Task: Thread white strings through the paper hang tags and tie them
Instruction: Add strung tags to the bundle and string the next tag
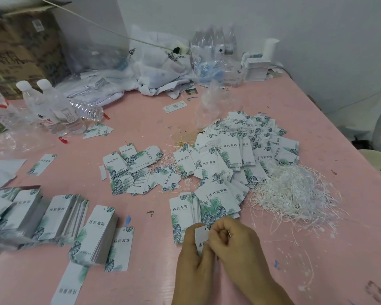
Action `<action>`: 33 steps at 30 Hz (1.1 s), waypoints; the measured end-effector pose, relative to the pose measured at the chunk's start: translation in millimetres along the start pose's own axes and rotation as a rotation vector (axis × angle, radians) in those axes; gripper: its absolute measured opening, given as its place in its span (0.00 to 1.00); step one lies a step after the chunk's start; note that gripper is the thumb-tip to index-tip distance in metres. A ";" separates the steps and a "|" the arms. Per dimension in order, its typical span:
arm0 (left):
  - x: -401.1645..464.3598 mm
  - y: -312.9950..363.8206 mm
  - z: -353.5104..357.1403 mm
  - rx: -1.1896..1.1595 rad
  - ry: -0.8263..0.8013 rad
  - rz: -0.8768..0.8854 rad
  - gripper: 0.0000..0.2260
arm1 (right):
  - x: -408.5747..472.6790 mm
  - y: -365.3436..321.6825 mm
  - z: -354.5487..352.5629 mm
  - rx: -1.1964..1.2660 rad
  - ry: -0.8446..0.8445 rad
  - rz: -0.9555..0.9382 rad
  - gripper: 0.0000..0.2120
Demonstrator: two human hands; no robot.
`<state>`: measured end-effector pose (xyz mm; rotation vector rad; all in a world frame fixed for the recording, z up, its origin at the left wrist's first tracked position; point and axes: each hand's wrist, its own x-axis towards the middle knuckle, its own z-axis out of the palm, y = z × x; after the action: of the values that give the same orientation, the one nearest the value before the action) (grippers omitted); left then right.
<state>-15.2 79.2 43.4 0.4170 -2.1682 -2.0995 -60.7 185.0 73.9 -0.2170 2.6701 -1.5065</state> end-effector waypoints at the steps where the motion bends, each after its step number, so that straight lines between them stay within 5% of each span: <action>1: 0.1 -1.5 -0.5 0.019 -0.003 0.007 0.11 | 0.2 -0.4 -0.2 -0.001 -0.005 -0.002 0.08; 16: -3.9 5.0 -1.2 0.202 -0.032 0.100 0.16 | 2.3 2.0 -0.6 -0.008 -0.034 0.017 0.05; 20: -3.4 9.3 -3.7 0.108 0.004 0.098 0.14 | 2.6 8.1 0.0 0.041 -0.029 0.052 0.02; 24: 5.2 7.1 -7.3 -0.253 -0.033 -0.223 0.14 | 0.9 10.4 -2.3 0.146 -0.071 0.114 0.07; 27: 7.6 4.1 -8.4 -0.346 -0.074 -0.215 0.22 | -0.5 7.3 -3.1 0.215 -0.077 0.138 0.08; 33: 10.6 -0.4 -8.0 -0.313 0.011 -0.162 0.15 | -0.8 -2.0 -5.5 0.291 -0.081 0.162 0.10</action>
<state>-23.2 68.8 42.2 0.5854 -1.8078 -2.4613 -60.4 188.8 78.4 -0.0422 2.3076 -1.7634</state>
